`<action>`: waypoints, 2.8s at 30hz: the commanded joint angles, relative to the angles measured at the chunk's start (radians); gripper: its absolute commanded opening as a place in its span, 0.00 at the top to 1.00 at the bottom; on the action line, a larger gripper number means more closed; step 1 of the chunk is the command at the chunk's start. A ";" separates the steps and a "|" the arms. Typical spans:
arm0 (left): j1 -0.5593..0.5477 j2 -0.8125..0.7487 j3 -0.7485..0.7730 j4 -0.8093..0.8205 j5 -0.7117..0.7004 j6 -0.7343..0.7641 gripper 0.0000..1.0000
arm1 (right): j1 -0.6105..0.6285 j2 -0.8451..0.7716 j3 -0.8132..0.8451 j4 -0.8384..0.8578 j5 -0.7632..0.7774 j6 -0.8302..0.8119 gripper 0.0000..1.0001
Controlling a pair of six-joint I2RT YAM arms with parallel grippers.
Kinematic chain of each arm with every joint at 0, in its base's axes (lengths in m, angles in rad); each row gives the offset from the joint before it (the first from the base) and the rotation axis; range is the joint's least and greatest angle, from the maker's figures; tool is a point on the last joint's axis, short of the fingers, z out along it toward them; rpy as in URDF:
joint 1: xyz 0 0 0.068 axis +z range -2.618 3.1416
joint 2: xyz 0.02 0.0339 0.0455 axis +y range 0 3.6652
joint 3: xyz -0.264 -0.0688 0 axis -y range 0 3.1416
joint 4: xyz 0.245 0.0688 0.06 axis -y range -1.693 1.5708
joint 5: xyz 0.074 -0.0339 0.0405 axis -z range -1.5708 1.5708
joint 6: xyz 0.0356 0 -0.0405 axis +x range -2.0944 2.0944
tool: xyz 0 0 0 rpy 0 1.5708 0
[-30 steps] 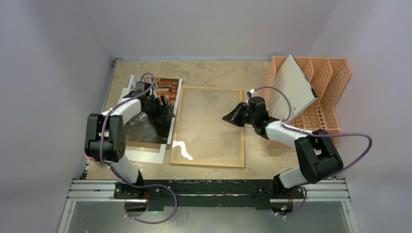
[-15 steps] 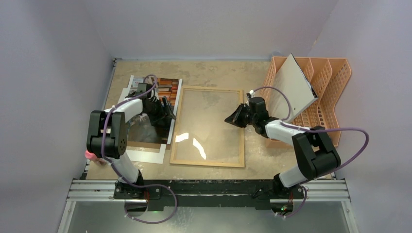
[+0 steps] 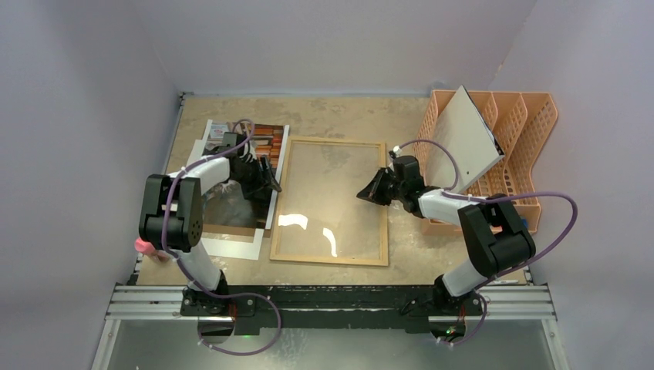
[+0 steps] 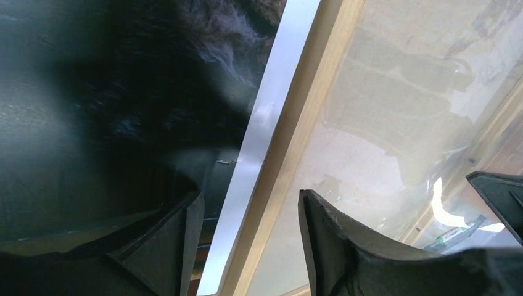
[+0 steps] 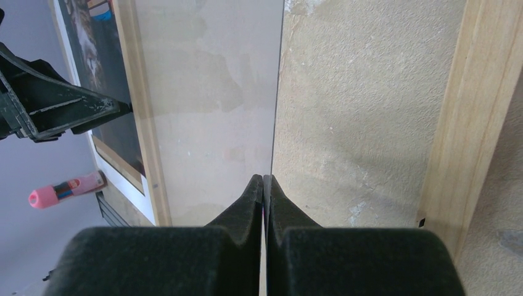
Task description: Put the photo into the frame
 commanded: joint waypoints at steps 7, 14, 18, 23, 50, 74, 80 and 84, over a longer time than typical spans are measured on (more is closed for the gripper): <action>-0.022 0.008 0.039 0.031 -0.019 0.006 0.43 | -0.008 -0.039 -0.013 -0.019 0.058 -0.013 1.00; -0.034 0.016 0.045 0.037 -0.021 0.003 0.49 | -0.008 -0.032 -0.024 -0.002 0.046 -0.015 1.00; -0.040 0.021 0.044 0.045 -0.023 0.001 0.50 | -0.008 -0.019 -0.027 0.048 -0.001 -0.044 1.00; -0.049 0.031 0.044 0.056 -0.027 0.001 0.50 | -0.008 -0.009 -0.038 0.133 -0.081 -0.065 1.00; -0.107 0.049 0.013 0.069 -0.242 -0.033 0.64 | -0.008 -0.003 0.004 0.068 -0.136 -0.071 0.49; -0.105 0.046 0.007 0.079 -0.163 -0.071 0.64 | -0.008 -0.120 0.223 -0.578 0.289 -0.087 0.23; -0.105 0.043 0.018 0.073 -0.113 -0.074 0.56 | -0.008 -0.144 0.229 -0.586 0.418 -0.107 0.21; -0.104 0.046 0.026 0.068 -0.081 -0.077 0.53 | -0.005 -0.107 0.220 -0.546 0.412 -0.139 0.20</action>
